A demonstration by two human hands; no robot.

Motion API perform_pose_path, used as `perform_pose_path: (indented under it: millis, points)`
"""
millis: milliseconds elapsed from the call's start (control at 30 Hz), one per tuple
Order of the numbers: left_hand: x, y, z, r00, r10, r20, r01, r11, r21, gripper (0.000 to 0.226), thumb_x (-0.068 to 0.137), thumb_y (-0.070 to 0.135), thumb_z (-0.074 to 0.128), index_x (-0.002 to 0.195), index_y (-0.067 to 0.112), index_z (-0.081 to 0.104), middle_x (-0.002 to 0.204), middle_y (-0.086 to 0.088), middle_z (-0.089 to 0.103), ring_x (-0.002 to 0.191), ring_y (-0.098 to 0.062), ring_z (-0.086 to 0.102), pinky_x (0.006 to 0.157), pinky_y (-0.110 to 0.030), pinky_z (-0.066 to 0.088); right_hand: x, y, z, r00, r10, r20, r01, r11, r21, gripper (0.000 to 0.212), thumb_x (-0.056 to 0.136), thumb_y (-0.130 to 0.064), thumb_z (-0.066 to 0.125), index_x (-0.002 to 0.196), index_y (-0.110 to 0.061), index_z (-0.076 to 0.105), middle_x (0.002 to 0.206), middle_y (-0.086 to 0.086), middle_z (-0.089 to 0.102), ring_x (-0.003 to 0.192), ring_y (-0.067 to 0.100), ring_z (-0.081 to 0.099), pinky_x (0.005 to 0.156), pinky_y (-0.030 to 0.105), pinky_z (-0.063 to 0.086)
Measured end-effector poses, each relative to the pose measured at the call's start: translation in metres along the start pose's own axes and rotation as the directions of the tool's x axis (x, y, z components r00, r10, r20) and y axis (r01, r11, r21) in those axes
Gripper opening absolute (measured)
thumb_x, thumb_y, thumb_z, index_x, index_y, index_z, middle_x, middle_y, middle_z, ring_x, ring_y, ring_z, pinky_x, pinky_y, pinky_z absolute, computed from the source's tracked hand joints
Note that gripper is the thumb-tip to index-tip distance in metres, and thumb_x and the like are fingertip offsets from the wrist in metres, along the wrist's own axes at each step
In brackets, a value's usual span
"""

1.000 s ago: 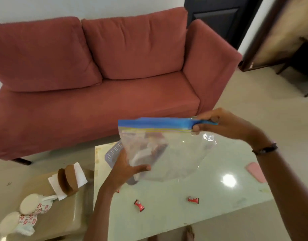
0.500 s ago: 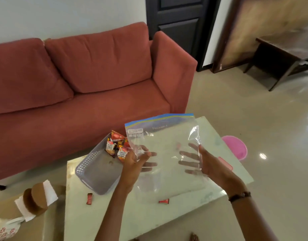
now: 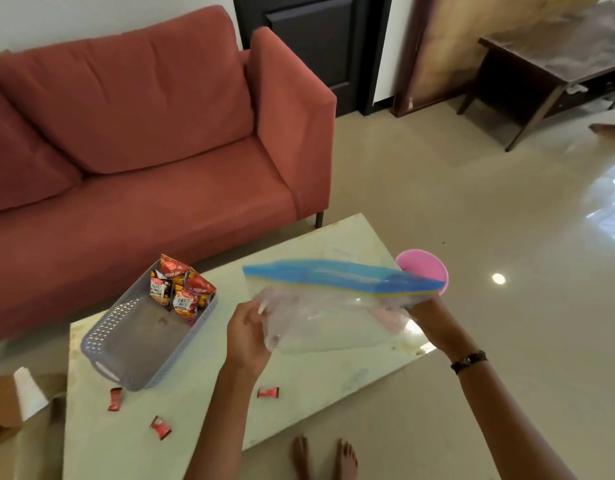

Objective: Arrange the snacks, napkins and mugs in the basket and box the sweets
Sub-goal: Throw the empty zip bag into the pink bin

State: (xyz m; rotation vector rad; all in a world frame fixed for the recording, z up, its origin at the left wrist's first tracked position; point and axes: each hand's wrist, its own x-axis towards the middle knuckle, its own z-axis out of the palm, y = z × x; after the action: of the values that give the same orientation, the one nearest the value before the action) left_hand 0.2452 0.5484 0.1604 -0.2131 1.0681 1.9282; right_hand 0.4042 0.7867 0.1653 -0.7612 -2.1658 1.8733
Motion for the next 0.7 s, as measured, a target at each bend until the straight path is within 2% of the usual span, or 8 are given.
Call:
perform_pose_path:
  millis: [133,200,267,300,400,533,633,700]
  points:
    - [0.01,-0.018,0.011,0.966,-0.243,0.086,0.236,0.968,0.08,0.072,0.079,0.073,0.032,0.121,0.023,0.06,0.124,-0.01,0.065,0.114,-0.036,0.061,0.094,-0.065,0.041,0.038,0.005,-0.004,0.913,-0.3,0.278,0.406,0.74,-0.536,0.035,0.05,0.014,0.067,0.054,-0.021,0.064,0.068,0.0,0.066,0.063,0.007,0.056,0.054,0.02,0.045]
    - [0.017,-0.021,0.025,0.942,-0.331,0.06,0.319,0.936,0.146,0.051,0.087,0.059,0.032,0.115,0.025,0.058,0.117,-0.006,0.063,0.125,-0.035,0.05,0.088,-0.055,0.049,0.048,0.006,-0.001,0.88,-0.305,0.364,0.475,0.551,-0.686,0.027,0.046,0.013,0.061,0.05,-0.014,0.062,0.065,0.001,0.064,0.064,0.015,0.057,0.049,0.026,0.048]
    - [0.033,-0.029,0.031,0.953,-0.3,-0.025,0.294,0.907,0.302,0.024,0.095,0.03,0.043,0.118,0.026,0.05,0.114,0.002,0.056,0.127,-0.026,0.045,0.07,-0.031,0.054,0.051,0.012,0.008,0.905,-0.308,0.294,0.411,0.453,-0.791,0.023,0.055,0.012,0.062,0.055,-0.011,0.063,0.07,0.003,0.063,0.07,0.022,0.058,0.051,0.034,0.052]
    - [0.042,-0.034,0.032,0.958,-0.286,-0.023,0.271,0.874,0.403,0.037,0.092,0.021,0.054,0.126,0.028,0.043,0.12,0.006,0.052,0.122,-0.021,0.048,0.065,-0.025,0.053,0.053,0.017,0.014,0.911,-0.333,0.242,0.378,0.446,-0.811,0.024,0.058,0.013,0.063,0.057,-0.011,0.064,0.073,0.003,0.064,0.072,0.022,0.059,0.055,0.035,0.053]
    - [0.068,-0.06,0.034,0.955,-0.283,0.084,0.193,0.813,0.55,0.077,0.075,0.008,0.075,0.137,0.025,0.034,0.136,0.0,0.054,0.118,-0.017,0.058,0.074,-0.02,0.056,0.062,0.036,0.04,0.912,-0.374,0.169,0.355,0.514,-0.781,0.025,0.059,0.017,0.056,0.064,-0.005,0.066,0.08,0.007,0.066,0.071,0.025,0.063,0.06,0.031,0.054]
    - [0.096,-0.088,0.035,0.991,-0.127,-0.043,0.131,0.841,0.526,0.062,0.067,0.009,0.075,0.119,0.029,0.048,0.119,-0.01,0.063,0.108,-0.028,0.064,0.084,-0.039,0.058,0.059,0.05,0.048,0.982,-0.116,-0.151,0.055,0.931,-0.36,0.03,0.082,0.012,0.043,0.094,-0.004,0.065,0.107,0.0,0.062,0.096,0.011,0.06,0.083,0.013,0.048]
    - [0.114,-0.107,0.046,0.991,-0.058,-0.122,0.103,0.906,0.411,0.04,0.069,0.008,0.069,0.108,0.01,0.059,0.102,-0.015,0.065,0.088,-0.031,0.066,0.079,-0.04,0.055,0.047,0.061,0.035,0.998,0.008,-0.067,-0.019,0.987,-0.157,0.027,0.091,-0.023,0.05,0.117,-0.021,0.055,0.136,-0.012,0.041,0.127,-0.005,0.037,0.099,0.008,0.036]
    - [0.125,-0.123,0.061,0.981,-0.113,-0.158,0.157,0.94,0.304,0.024,0.08,0.011,0.063,0.102,0.003,0.059,0.092,-0.014,0.063,0.08,-0.026,0.063,0.069,-0.033,0.054,0.041,0.073,0.025,0.995,0.044,0.092,-0.027,0.984,-0.173,0.05,0.086,-0.043,0.06,0.131,-0.035,0.041,0.148,-0.027,0.013,0.134,-0.018,0.012,0.097,0.0,0.029]
